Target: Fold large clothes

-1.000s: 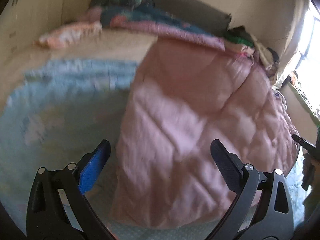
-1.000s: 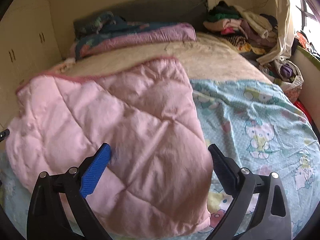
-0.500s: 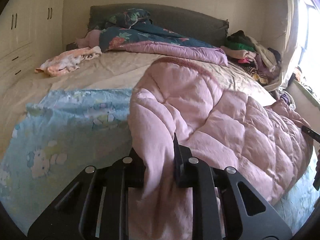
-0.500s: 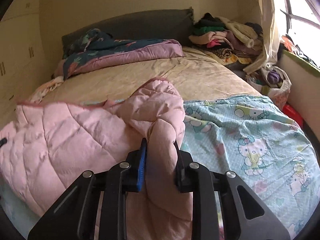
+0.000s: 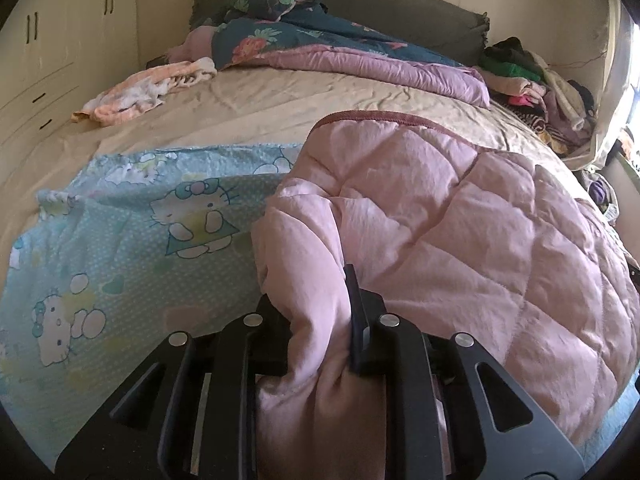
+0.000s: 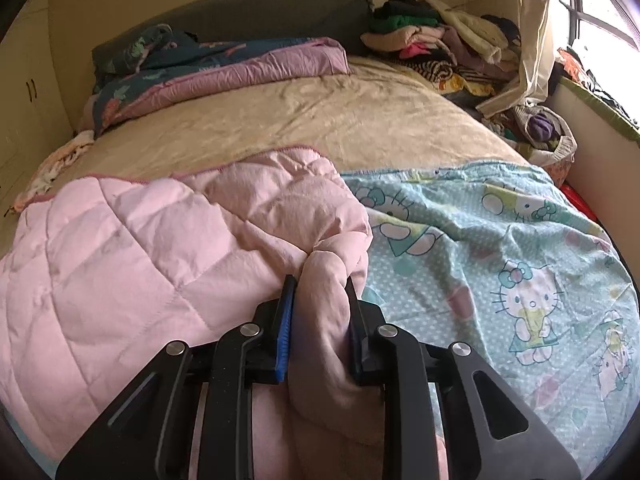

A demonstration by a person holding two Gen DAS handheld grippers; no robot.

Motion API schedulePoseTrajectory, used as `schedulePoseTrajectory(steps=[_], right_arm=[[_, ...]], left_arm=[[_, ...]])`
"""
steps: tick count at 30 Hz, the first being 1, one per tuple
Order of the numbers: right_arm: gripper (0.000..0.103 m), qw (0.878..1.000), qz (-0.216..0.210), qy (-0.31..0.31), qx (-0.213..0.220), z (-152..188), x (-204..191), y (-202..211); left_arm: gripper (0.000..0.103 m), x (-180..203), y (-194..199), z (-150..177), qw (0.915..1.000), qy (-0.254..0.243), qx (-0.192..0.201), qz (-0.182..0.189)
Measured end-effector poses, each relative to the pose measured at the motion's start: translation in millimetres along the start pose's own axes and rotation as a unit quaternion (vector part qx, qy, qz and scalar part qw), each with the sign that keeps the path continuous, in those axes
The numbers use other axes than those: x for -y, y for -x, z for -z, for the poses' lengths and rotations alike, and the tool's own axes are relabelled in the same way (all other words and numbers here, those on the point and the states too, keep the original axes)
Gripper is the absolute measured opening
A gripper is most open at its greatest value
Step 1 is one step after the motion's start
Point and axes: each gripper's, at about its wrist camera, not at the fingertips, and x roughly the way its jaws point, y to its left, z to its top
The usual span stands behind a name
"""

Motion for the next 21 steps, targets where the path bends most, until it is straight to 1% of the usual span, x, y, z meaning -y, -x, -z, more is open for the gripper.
schedulePoseTrajectory(steps=[4,6,8,9,10,12,13,14,15,16,17,18,20,21], right_arm=[[0.023,1.0,-0.002,-0.004,-0.02,2,1,-15],[0.027,1.0,-0.004,-0.006,-0.024,4,1,-16],[0.033,1.0,-0.005,-0.003,-0.029,6,4,-16],[0.035,0.999,-0.007,-0.006,-0.03,7,5,-16],[0.039,0.999,-0.009,-0.012,-0.033,8,7,-14],[0.046,0.999,-0.016,-0.025,-0.03,10,13,-6],[0.058,0.999,-0.016,-0.023,-0.028,11,15,-2],[0.07,0.999,-0.012,-0.019,-0.024,12,16,5],[0.076,1.0,-0.013,-0.018,-0.017,15,17,12],[0.086,1.0,-0.018,-0.02,-0.008,17,17,20],[0.094,0.999,-0.023,-0.023,0.0,20,19,29],[0.096,0.999,-0.028,-0.024,0.006,22,20,38],[0.097,0.998,-0.047,-0.027,0.012,27,22,54],[0.098,0.998,-0.056,-0.028,0.014,29,22,60]], left_arm=[[0.016,0,-7,1,1.0,0.003,-0.005,-0.002],[0.017,0,-7,3,1.0,-0.001,-0.006,-0.005],[0.022,0,-6,3,0.9999,-0.002,-0.008,-0.009],[0.022,1,-5,3,0.9999,-0.001,-0.011,-0.01],[0.025,0,-4,3,0.9999,0.0,-0.013,-0.012],[0.039,-1,2,2,0.9997,0.0,-0.013,-0.02],[0.05,-2,5,3,0.9996,0.001,-0.014,-0.023],[0.057,-3,8,3,0.9996,0.002,-0.014,-0.023],[0.06,-4,13,4,0.9997,0.005,-0.012,-0.021],[0.066,-5,18,5,0.9998,0.007,-0.01,-0.018],[0.072,-5,22,5,0.9998,0.007,-0.007,-0.015],[0.074,-4,28,6,0.9999,0.006,-0.004,-0.014],[0.086,-2,40,8,1.0,0.004,0.001,-0.009],[0.088,0,44,9,1.0,0.004,0.003,-0.008]])
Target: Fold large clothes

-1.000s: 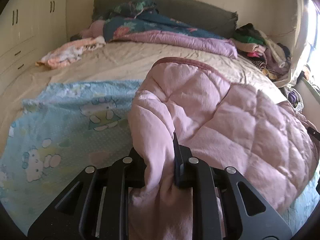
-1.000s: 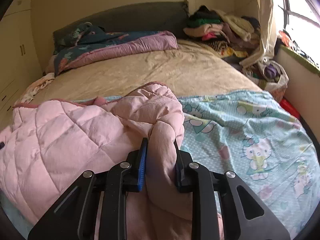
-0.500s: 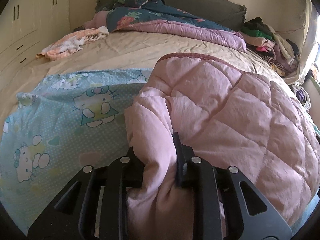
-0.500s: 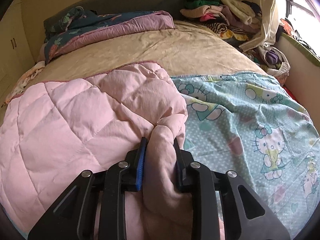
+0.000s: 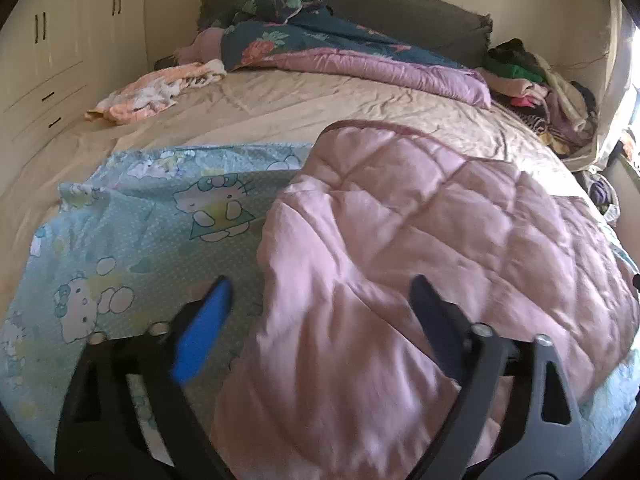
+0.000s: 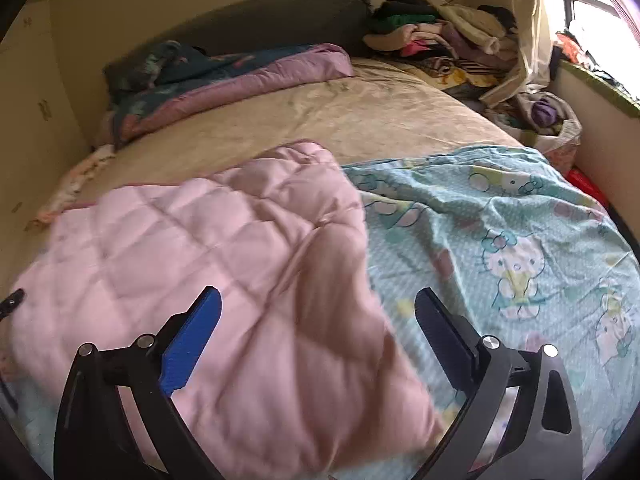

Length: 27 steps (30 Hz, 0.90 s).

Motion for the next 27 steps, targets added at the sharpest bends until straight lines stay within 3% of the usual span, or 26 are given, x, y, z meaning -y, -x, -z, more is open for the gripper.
schedulePoseTrajectory(steps=[2,11,21,25,27], right_arm=[[0.098,1.0,-0.01,0.002,0.004,4,-2,16],[0.099,0.999,-0.036,-0.002,0.028,22,-9,68],[0.099,0.998,-0.017,-0.055,-0.013,59,-2,62],[0.099,0.994,-0.03,-0.102,-0.032,70,4,49],[0.099,0.992,-0.036,-0.118,-0.039,72,5,42]], left_arm=[[0.093,2,12,2,1.0,-0.002,0.007,0.0],[0.093,7,55,22,0.9998,0.004,0.017,0.014],[0.094,2,62,60,0.9979,0.045,-0.014,0.044],[0.093,-8,45,76,0.99,0.106,-0.049,0.08],[0.093,-15,32,85,0.9771,0.159,-0.073,0.121]])
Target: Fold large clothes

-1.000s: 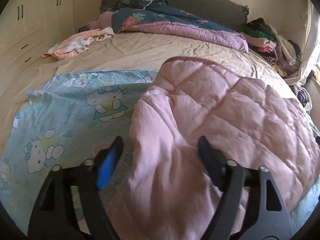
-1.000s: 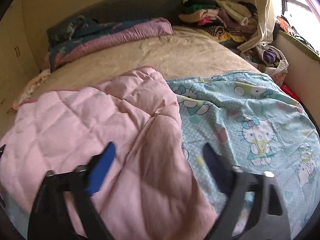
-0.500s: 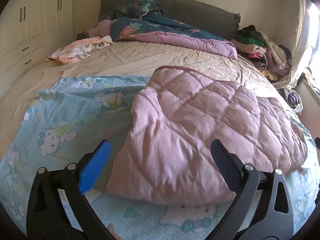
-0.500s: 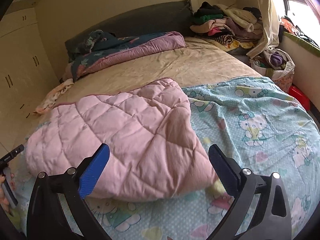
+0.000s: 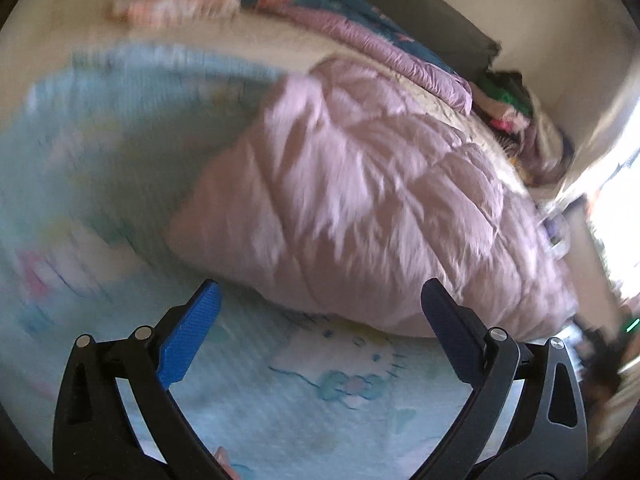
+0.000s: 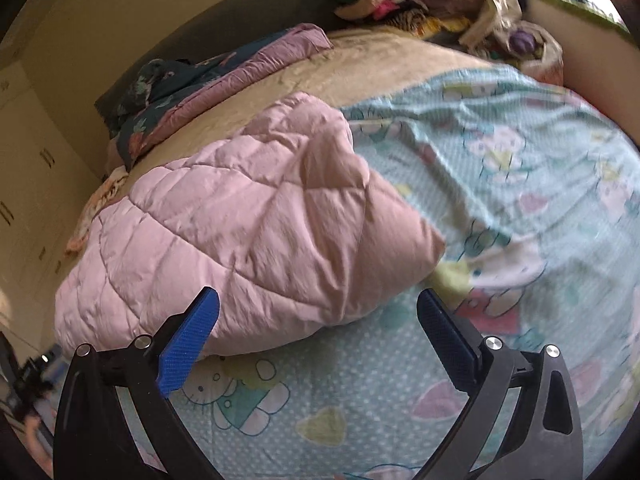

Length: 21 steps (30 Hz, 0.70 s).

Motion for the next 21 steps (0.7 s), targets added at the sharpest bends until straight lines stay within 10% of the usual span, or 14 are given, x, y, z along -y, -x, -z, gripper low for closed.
schedulePoseTrajectory(steps=[7,21], right_arm=[[0.099,0.999,-0.011,-0.034,-0.024,0,4,-26],[0.099,0.989,-0.09,-0.112,-0.031,-10,24,-67]], left_arm=[[0.093,-21,-27,-5,0.9936,0.096,-0.014,0.059],[0.095,-13,-71,-22,0.9893,0.136,0.02,0.05]])
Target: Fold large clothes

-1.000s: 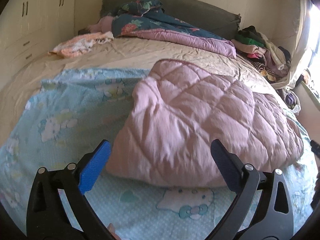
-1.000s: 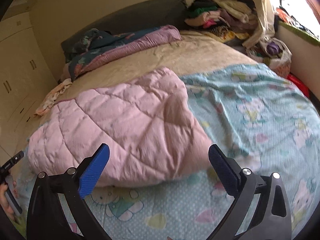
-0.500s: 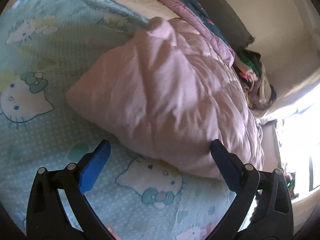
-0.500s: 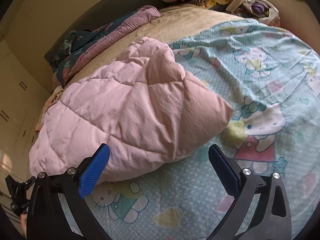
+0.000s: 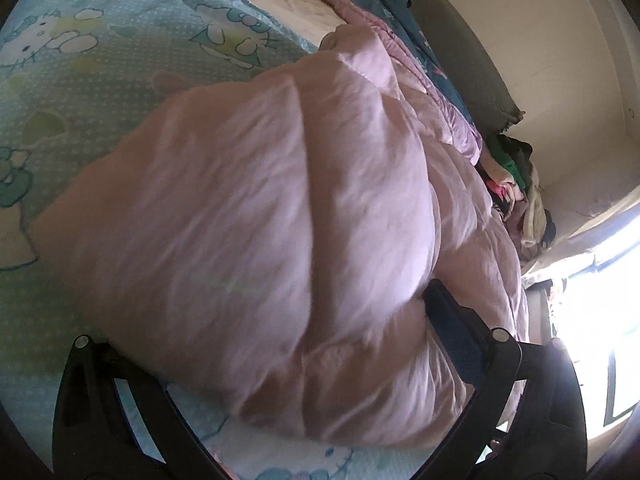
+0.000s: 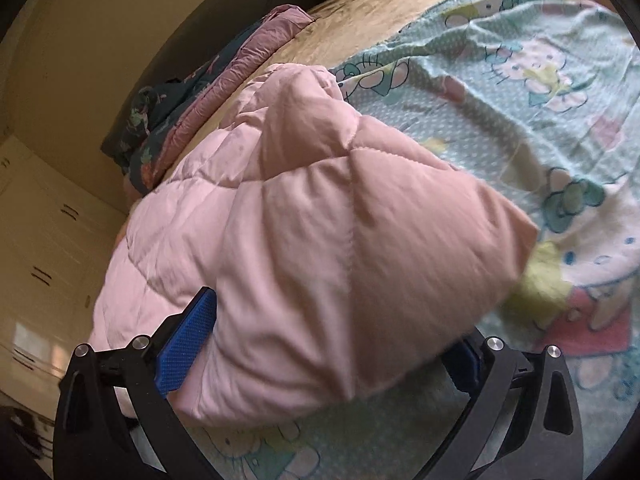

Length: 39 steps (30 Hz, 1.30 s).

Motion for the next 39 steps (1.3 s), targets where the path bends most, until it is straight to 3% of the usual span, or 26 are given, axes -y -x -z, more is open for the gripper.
schedulePoseTrajectory(steps=[4,7,11,14,17,26,31,39], right_arm=[[0.098,1.0,-0.008,0.007,0.01,-4,-1,-7],[0.081,1.0,-0.022,0.012,0.013,-4,-3,-8],[0.058,0.998,-0.028,0.055,0.026,-2,-17,0],[0.048,0.994,-0.012,0.099,0.04,0,-33,7],[0.041,0.988,0.012,0.148,0.052,2,-53,14],[0.034,0.963,0.053,0.254,0.07,6,-102,37],[0.033,0.95,0.056,0.296,0.081,10,-126,56],[0.032,0.942,0.054,0.321,0.083,16,-142,86]], left_arm=[[0.095,4,-6,-1,0.9999,-0.011,0.009,0.001],[0.092,8,-6,-1,0.9996,-0.024,0.012,0.001],[0.072,21,1,1,0.9977,-0.063,0.027,-0.003],[0.05,35,8,1,0.9942,-0.101,0.035,-0.011],[0.043,41,13,-4,0.9913,-0.125,0.038,-0.019],[0.035,66,37,-7,0.9838,-0.168,0.051,-0.038],[0.034,77,56,-9,0.9819,-0.177,0.058,-0.033],[0.034,86,86,2,0.9774,-0.199,0.062,-0.034]])
